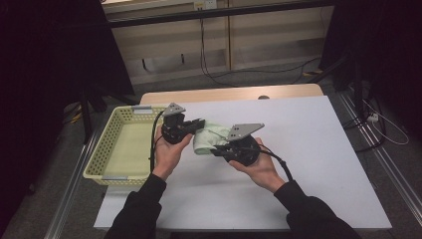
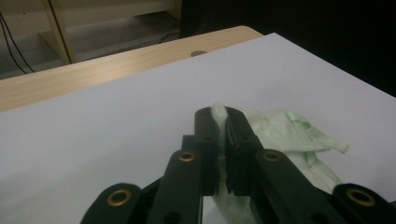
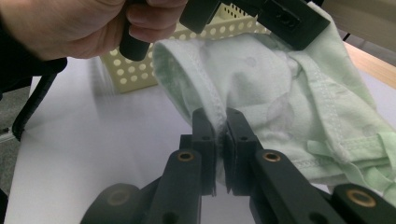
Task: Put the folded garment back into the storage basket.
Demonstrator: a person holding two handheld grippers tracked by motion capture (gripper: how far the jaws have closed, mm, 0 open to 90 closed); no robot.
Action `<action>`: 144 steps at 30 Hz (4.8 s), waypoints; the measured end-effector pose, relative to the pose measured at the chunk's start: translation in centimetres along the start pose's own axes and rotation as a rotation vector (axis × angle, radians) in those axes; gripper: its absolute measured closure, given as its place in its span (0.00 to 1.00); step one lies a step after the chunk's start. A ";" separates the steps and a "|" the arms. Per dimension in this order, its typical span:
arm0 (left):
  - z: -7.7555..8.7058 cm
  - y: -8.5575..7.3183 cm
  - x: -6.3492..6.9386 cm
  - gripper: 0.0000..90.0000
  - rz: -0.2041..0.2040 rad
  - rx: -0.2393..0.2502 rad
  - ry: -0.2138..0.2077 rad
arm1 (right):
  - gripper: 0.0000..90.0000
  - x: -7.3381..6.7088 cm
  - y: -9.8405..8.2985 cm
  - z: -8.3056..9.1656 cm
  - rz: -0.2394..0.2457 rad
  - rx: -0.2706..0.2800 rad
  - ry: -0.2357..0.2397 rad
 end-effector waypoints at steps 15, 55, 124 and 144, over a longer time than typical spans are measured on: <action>1.8 0.6 -2.7 0.95 0.010 0.015 0.044 | 0.94 -0.4 2.4 -2.1 0.025 0.011 0.025; 6.5 0.4 -11.3 0.95 0.089 0.058 0.163 | 0.94 -1.4 8.0 -9.7 0.095 0.010 0.091; 9.9 -2.3 -21.2 0.95 0.169 0.047 0.325 | 0.94 -1.9 12.5 -19.4 0.126 -0.031 0.154; 8.6 -5.4 -22.5 0.95 0.172 -0.037 0.345 | 0.94 -1.6 10.6 -21.9 0.096 -0.059 0.166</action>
Point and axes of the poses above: each handheld gripper's, and its own axes: z roughly backward along the jaws, y roughly out of its top, x roughly to its right, the point moved 10 cm from there along -z, roughly forward along the jaws, and after that the axes turned 15 degrees about y, right-handed, at the moved point
